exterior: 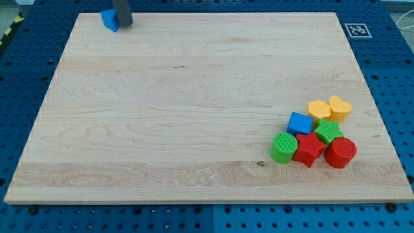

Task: Move your arm towards the bottom right

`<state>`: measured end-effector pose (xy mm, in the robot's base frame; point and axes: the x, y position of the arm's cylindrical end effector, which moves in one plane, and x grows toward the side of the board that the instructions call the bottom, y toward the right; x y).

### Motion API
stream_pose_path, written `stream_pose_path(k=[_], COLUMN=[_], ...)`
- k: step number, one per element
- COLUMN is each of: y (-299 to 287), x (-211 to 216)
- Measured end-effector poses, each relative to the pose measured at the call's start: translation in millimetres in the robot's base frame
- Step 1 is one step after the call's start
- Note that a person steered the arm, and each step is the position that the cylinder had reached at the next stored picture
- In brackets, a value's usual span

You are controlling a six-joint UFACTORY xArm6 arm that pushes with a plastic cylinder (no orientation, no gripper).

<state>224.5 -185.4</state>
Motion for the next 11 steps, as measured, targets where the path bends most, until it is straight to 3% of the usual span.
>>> stream_pose_path(k=[1,3,6,8,9,11], y=[0,27,91,222,239,399], x=[17,99,295,391,394,392])
